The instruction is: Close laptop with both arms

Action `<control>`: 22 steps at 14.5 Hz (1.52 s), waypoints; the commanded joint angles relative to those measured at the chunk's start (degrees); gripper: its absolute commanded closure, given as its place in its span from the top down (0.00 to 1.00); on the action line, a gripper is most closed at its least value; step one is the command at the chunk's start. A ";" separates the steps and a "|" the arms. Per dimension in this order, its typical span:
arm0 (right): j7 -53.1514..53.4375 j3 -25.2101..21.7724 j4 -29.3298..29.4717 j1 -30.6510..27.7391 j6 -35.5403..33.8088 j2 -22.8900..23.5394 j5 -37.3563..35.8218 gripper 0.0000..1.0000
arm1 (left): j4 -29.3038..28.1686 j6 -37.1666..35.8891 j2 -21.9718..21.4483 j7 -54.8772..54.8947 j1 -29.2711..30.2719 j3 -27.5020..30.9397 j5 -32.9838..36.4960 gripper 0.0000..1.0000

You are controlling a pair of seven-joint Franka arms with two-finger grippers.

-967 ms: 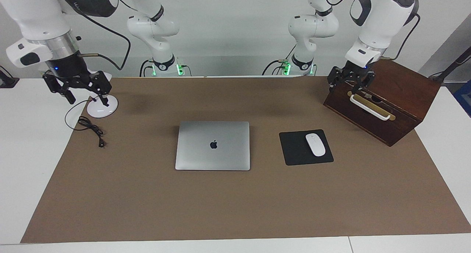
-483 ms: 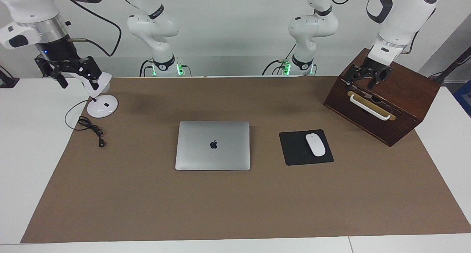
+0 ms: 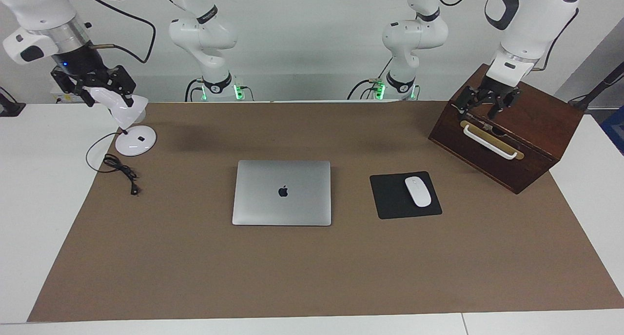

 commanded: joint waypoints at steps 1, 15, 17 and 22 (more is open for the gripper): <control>1.35 -0.39 -2.77 -1.14 -1.15 -2.10 1.87 1.00 | 14.16 -7.78 9.90 -0.43 -0.26 -0.15 1.89 1.00; 5.33 3.31 -3.05 -1.14 -4.14 -3.42 -1.82 1.00 | 14.35 -6.56 12.55 -0.43 -0.43 -3.05 3.39 1.00; 5.33 3.31 -3.13 -1.14 -4.14 -3.42 -2.00 1.00 | 14.36 -6.48 12.38 -0.35 -0.70 -3.05 3.22 1.00; 5.33 3.39 -3.92 -1.14 -4.23 -3.77 -2.35 1.00 | 14.00 -6.57 12.29 -0.43 -0.78 -3.32 3.04 1.00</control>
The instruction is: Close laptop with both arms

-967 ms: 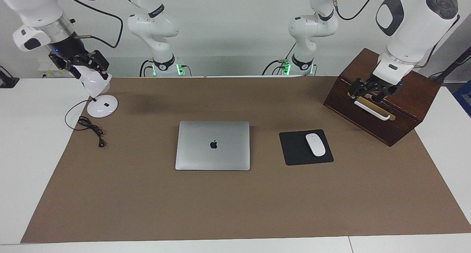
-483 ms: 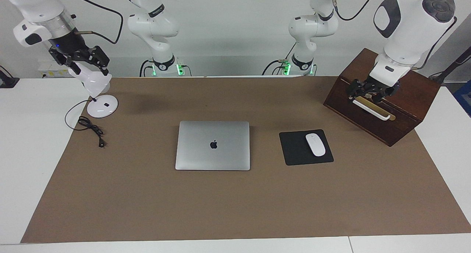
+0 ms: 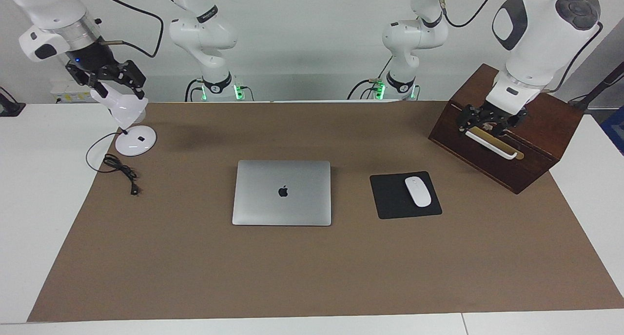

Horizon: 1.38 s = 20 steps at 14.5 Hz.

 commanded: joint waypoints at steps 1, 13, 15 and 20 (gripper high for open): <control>0.66 0.94 -1.87 -0.76 -0.16 -1.59 -1.09 1.00 | -0.96 -0.23 -0.71 -0.43 -0.66 0.51 0.89 1.00; 0.92 1.99 -2.48 -0.76 -1.92 -1.68 -2.23 1.00 | -0.96 -0.14 -0.71 -0.43 -0.66 0.16 0.89 1.00; 0.92 1.99 -2.40 -0.76 -2.01 -1.68 -2.32 1.00 | -0.96 -0.14 -0.71 -0.34 -0.66 0.16 0.89 1.00; 0.92 1.99 -2.39 -0.76 -1.83 -1.68 -2.41 1.00 | -0.61 0.47 -0.71 -0.43 -1.19 0.24 0.89 1.00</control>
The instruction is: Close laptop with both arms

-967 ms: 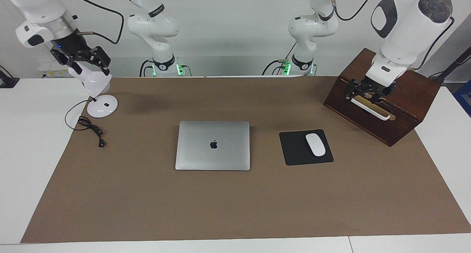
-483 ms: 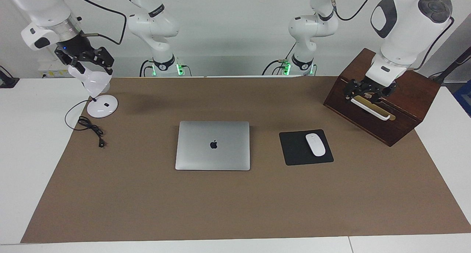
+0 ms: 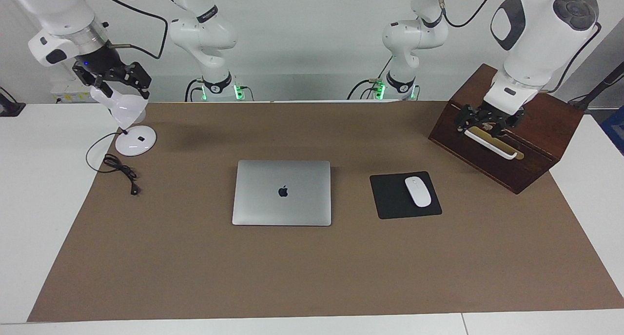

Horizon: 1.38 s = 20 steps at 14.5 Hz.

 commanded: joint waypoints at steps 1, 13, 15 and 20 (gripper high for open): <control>0.87 0.86 -1.45 -0.77 -0.32 -1.51 -1.05 1.00 | -0.57 0.28 -0.80 -0.43 -0.99 0.59 0.80 1.00; 0.96 0.86 -1.36 -0.77 0.29 -1.42 -0.96 1.00 | -0.57 0.80 -1.24 -0.43 -0.56 0.60 0.63 1.00; 1.05 0.86 -1.37 -0.77 0.38 -1.33 -0.96 1.00 | -0.75 1.50 -1.33 -0.34 -0.38 0.77 0.63 1.00; 1.66 0.25 -1.28 -0.77 1.26 -0.72 -1.05 1.00 | -0.84 2.12 -1.41 -0.26 0.06 0.95 0.63 1.00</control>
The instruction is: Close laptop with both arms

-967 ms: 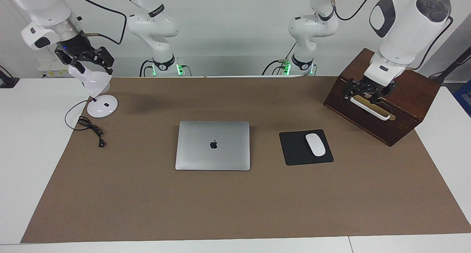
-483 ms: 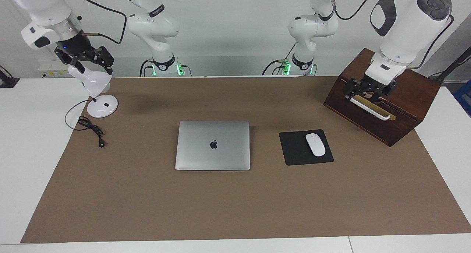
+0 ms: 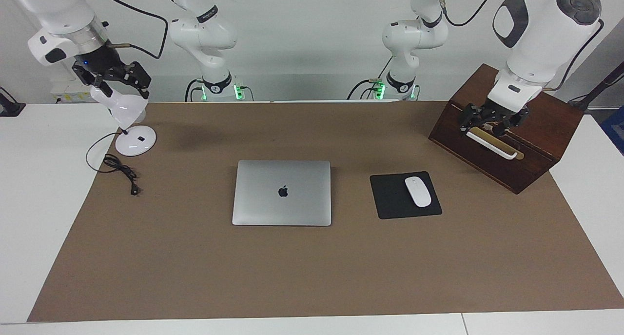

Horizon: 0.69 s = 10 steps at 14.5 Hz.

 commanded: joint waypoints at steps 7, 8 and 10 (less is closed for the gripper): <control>0.47 -1.22 4.75 -0.67 -1.84 4.84 -1.03 1.00 | -1.24 1.15 -1.21 -0.34 0.24 0.04 0.63 1.00; 0.30 -1.31 5.10 -0.58 -1.93 4.93 -1.03 1.00 | -1.24 1.15 -1.21 -0.26 0.33 0.04 0.63 1.00; -0.40 -2.01 5.19 -0.58 -1.58 5.02 -1.03 1.00 | -1.24 1.23 -1.21 -0.26 0.33 0.13 0.63 1.00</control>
